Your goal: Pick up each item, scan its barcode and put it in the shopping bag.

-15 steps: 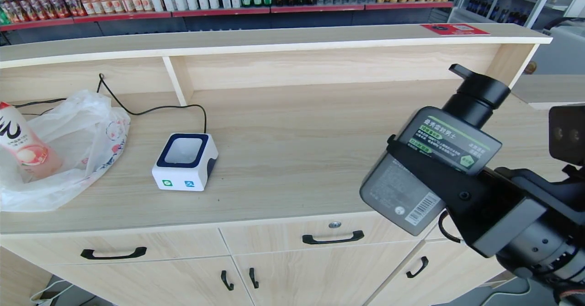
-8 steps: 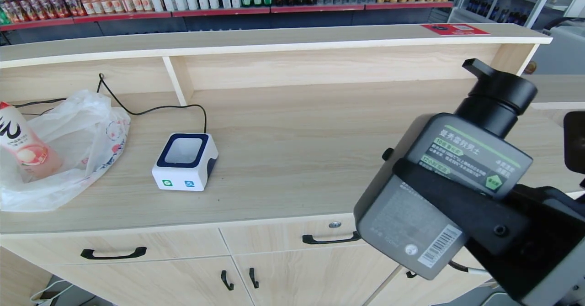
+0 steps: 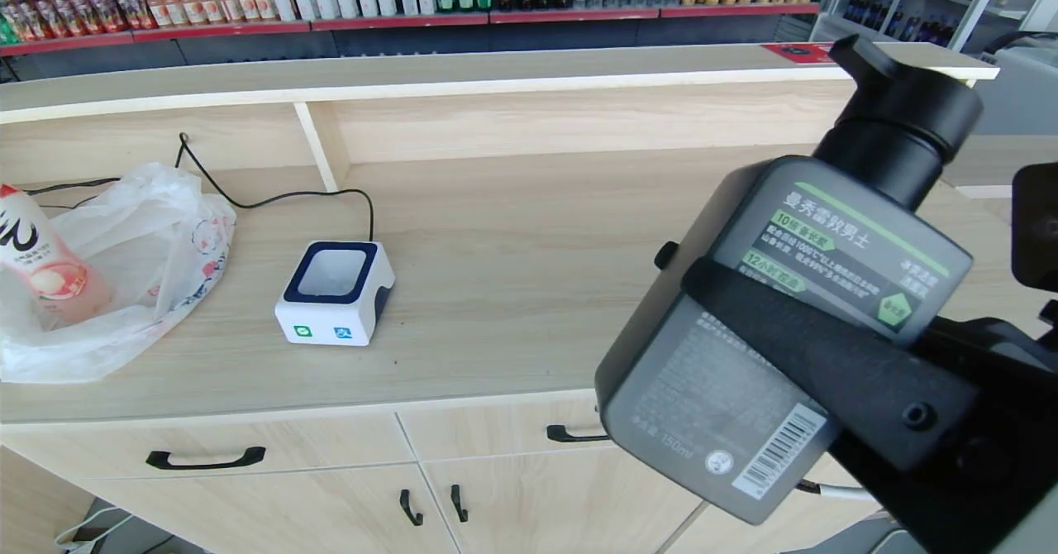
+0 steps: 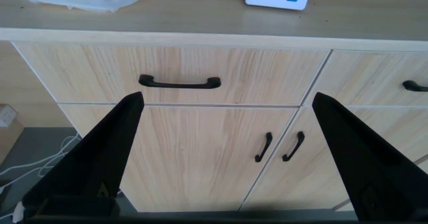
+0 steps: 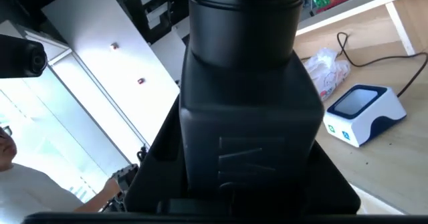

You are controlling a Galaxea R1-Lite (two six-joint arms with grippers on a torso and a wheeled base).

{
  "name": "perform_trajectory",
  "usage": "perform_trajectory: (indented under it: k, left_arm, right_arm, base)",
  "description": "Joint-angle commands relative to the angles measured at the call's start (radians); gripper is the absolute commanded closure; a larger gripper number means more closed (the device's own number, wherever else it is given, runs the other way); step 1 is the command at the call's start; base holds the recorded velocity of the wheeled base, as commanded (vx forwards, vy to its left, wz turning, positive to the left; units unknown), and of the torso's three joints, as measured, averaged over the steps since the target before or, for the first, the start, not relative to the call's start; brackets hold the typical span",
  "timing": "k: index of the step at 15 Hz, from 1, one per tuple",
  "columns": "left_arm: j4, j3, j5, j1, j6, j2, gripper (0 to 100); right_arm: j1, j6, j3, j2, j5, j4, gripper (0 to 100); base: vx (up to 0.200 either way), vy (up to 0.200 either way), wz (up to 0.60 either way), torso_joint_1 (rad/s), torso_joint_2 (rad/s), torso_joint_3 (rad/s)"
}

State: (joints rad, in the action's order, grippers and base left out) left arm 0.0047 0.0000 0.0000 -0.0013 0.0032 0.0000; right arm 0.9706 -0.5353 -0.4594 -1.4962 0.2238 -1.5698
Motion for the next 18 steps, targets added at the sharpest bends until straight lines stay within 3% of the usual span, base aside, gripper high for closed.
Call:
perform_trajectory:
  k: [1,18]
  left_arm:
    - [0.000,0.000,0.000,0.000,0.000,0.000,0]
    - [0.000,0.000,0.000,0.000,0.000,0.000,0]
  right_arm:
    - [0.000,-0.002,-0.025,-0.033,0.000,-0.001,100]
    - [-0.012,0.008,-0.047,-0.018,-0.001,-0.001,100]
  base:
    - [0.000,0.000,0.00,0.000,0.00,0.000]
    - [0.000,0.000,0.00,0.000,0.00,0.000]
